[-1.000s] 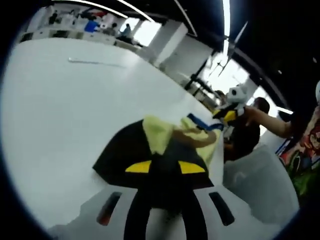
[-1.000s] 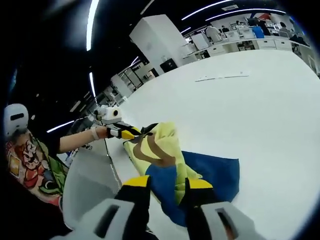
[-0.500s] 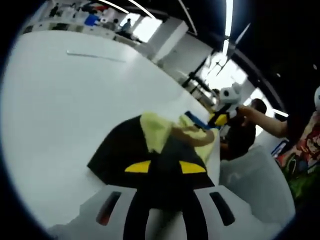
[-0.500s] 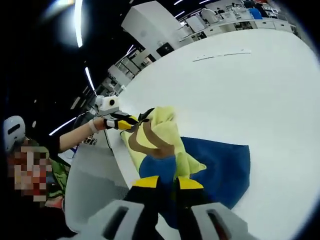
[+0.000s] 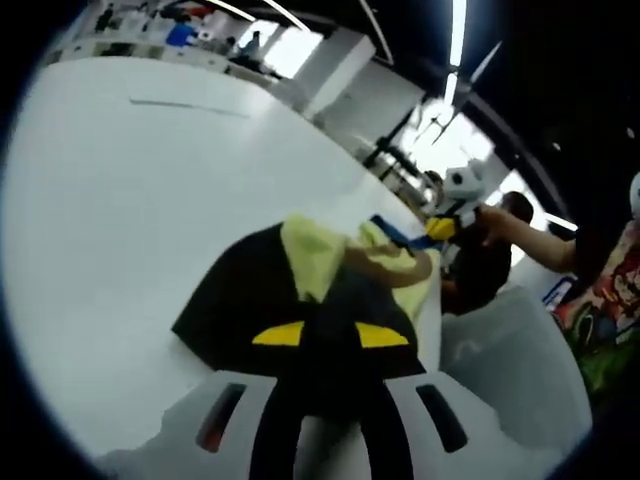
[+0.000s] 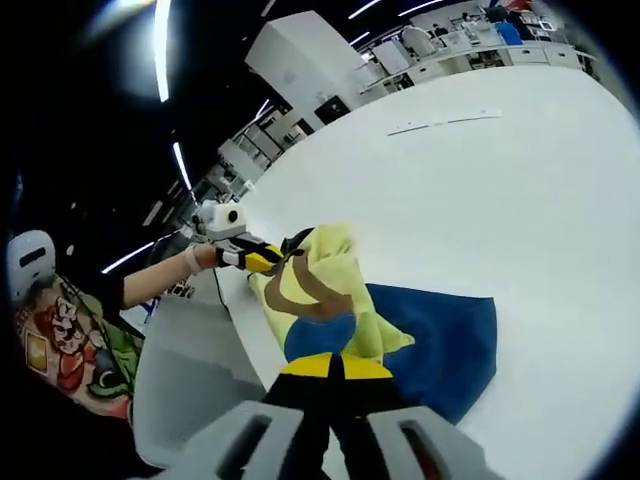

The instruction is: Fold the garment on the visible template until the final outline fits inside the template.

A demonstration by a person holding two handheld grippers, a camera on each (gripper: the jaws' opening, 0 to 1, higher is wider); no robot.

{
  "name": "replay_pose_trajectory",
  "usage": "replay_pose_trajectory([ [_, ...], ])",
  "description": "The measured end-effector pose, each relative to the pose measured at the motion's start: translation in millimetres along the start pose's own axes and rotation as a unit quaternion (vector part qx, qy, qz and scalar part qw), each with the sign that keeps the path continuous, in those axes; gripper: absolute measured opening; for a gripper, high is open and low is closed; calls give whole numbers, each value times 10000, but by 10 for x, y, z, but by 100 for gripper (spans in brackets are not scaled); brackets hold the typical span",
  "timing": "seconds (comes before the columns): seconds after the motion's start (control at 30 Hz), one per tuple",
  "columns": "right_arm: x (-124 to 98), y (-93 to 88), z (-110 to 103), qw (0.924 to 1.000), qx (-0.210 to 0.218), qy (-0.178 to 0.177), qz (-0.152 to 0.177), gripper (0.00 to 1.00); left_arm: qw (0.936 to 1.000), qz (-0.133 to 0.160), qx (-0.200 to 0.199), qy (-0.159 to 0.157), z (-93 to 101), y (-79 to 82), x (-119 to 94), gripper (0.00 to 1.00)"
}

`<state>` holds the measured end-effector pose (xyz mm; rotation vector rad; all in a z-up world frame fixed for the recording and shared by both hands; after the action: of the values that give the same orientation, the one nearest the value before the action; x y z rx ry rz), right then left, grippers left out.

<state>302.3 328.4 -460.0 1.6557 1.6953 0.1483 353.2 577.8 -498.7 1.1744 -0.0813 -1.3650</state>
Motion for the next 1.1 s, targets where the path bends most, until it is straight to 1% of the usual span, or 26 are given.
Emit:
replay_pose_trajectory([
  [0.17, 1, -16, 5, 10000, 8, -18, 19, 0, 10000, 17, 60, 13, 1, 16, 4, 2],
  [0.23, 3, -15, 6, 10000, 7, -22, 33, 0, 10000, 19, 64, 39, -15, 22, 8, 0],
  [0.43, -4, -5, 7, 10000, -1, -39, 88, 0, 9999, -2, 41, 102, -37, 13, 23, 0],
  [0.57, -34, 2, -14, 9998, -102, -73, 145, 0, 9998, 85, 52, 178, -35, 50, -14, 0],
  [0.67, -67, 40, -56, 9993, -245, -52, 266, 0, 9993, 290, 75, 217, -13, 114, -93, 0],
  [0.7, -85, 60, -70, 9990, -295, -78, 316, 0, 9993, 310, 19, 207, -6, 130, -115, 0],
  [0.73, -97, 75, -81, 9988, -330, -92, 354, 0, 9987, 458, 43, 235, 1, 179, -154, 0],
  [0.83, -136, 144, -139, 9976, -452, -118, 504, 0, 9969, 744, 35, 267, 42, 297, -259, 0],
  [0.87, -147, 172, -165, 9972, -495, -131, 539, 0, 9949, 940, 113, 361, 58, 374, -300, 0],
  [0.93, -172, 250, -211, 9955, -687, -206, 625, 0, 9920, 1155, 259, 428, 137, 469, -378, 0],
  [0.97, -180, 270, -222, 9950, -717, -224, 653, 0, 9904, 1267, 315, 458, 159, 515, -407, 0],
  [1.03, -216, 361, -282, 9931, -852, -243, 768, 0, 9897, 1340, 289, 423, 208, 564, -460, 0],
  [1.07, -240, 420, -319, 9920, -919, -248, 835, 0, 9875, 1476, 293, 466, 225, 628, -500, 0],
  [1.1, -260, 460, -340, 9911, -968, -261, 876, 0, 9868, 1528, 284, 458, 241, 661, -531, 0],
])
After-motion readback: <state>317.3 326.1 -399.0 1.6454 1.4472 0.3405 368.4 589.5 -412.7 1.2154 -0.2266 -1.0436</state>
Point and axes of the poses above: the point that each gripper's makers call its tool centre point, and the gripper's own axes: x roughly forward along the fingers, z roughly to its right, y roughly out of its top, the point moved 2 cm from there along -x, roughly backward along the fingers, and after that the axes turned 12 degrees about y, right-handed, at the moved point
